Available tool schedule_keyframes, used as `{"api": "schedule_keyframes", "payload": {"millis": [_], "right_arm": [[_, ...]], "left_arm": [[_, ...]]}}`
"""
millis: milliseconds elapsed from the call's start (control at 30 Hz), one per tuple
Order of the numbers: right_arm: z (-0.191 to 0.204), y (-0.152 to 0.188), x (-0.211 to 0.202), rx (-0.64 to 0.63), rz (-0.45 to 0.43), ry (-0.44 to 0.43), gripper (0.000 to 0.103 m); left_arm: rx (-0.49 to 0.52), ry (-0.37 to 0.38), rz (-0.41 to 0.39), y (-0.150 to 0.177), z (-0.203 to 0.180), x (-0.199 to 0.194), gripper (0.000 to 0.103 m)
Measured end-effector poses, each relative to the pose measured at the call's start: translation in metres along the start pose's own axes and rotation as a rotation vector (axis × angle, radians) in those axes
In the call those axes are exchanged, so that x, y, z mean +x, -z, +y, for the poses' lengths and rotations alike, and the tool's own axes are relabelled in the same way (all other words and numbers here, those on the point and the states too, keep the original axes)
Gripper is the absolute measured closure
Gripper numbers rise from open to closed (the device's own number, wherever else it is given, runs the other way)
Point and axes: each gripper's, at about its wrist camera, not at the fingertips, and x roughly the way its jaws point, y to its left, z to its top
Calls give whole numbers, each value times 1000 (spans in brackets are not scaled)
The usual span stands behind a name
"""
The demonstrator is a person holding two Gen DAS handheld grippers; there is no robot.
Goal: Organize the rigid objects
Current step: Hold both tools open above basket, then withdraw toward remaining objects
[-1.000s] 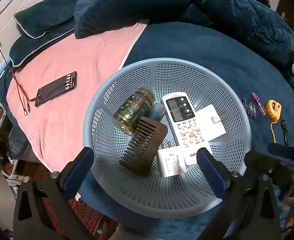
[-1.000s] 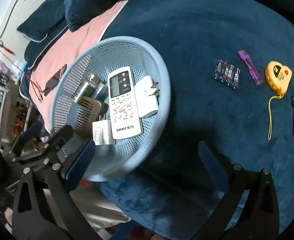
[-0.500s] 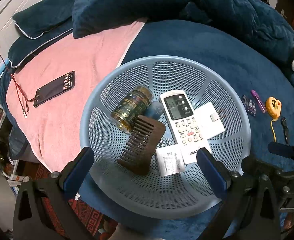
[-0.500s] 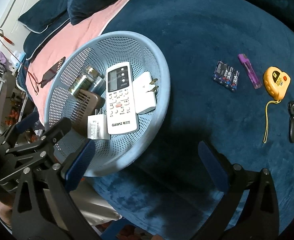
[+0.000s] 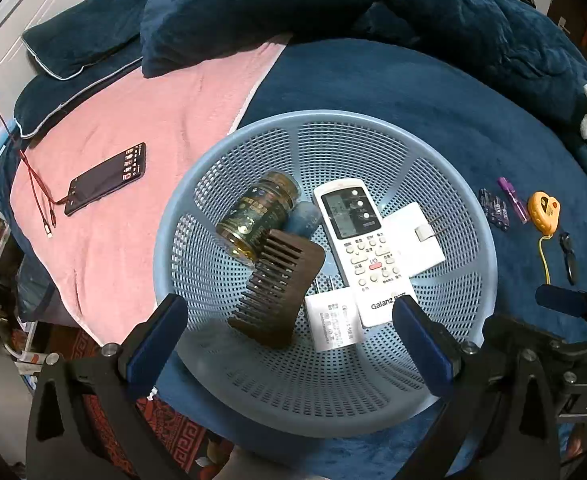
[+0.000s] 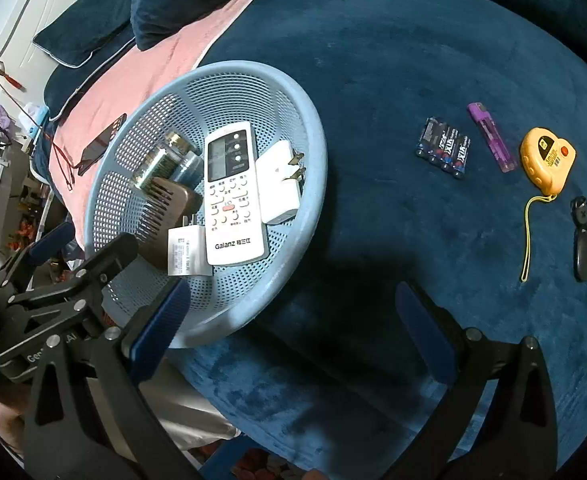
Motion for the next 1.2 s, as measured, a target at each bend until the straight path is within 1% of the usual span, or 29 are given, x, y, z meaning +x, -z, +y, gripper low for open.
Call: {"api": "schedule_keyframes", "payload": {"millis": [967, 1200], "right_arm": [[-15, 6, -4, 1, -2, 9, 0], [-17, 7, -6, -1, -1, 8, 0]], "left_arm": [[19, 11, 2, 0, -10, -2, 1], [34, 15, 2, -1, -19, -1, 1]]}}
